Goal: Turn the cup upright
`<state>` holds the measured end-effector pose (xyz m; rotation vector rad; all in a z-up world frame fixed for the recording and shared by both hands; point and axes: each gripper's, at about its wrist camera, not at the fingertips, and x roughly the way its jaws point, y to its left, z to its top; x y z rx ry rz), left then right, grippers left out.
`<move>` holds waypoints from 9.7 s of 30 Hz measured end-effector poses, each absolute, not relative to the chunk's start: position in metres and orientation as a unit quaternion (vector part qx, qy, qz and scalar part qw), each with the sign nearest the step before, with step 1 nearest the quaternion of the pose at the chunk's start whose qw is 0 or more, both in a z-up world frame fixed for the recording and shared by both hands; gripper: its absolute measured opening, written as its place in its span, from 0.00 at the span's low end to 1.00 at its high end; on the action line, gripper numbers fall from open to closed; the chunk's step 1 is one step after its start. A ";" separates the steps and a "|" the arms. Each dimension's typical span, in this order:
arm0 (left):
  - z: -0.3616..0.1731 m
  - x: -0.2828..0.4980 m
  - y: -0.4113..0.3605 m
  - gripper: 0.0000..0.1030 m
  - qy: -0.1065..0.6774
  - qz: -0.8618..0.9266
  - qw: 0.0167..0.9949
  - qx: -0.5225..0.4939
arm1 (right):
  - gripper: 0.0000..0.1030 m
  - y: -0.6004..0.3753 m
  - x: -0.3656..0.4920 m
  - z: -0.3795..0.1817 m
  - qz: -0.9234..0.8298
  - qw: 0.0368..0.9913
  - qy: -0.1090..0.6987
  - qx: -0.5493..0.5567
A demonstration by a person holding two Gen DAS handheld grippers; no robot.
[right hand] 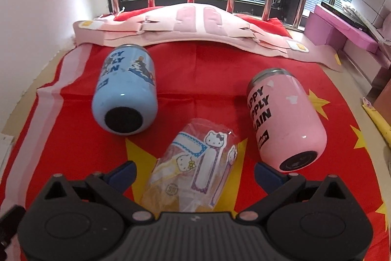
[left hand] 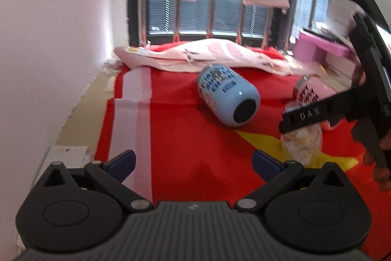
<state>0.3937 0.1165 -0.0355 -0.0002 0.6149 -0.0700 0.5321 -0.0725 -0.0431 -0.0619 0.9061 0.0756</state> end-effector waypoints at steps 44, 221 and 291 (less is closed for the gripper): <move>-0.029 0.250 0.170 1.00 0.350 -0.022 0.936 0.028 | 0.68 0.001 0.367 -0.018 0.233 0.874 0.426 -0.028; -0.001 0.140 0.062 1.00 0.052 0.041 0.998 0.003 | 1.00 -0.159 0.202 -0.025 0.188 0.969 0.159 -0.020; 0.022 -0.009 0.022 1.00 0.052 0.025 0.998 -0.006 | 1.00 -0.206 0.035 0.023 0.120 0.989 0.085 0.020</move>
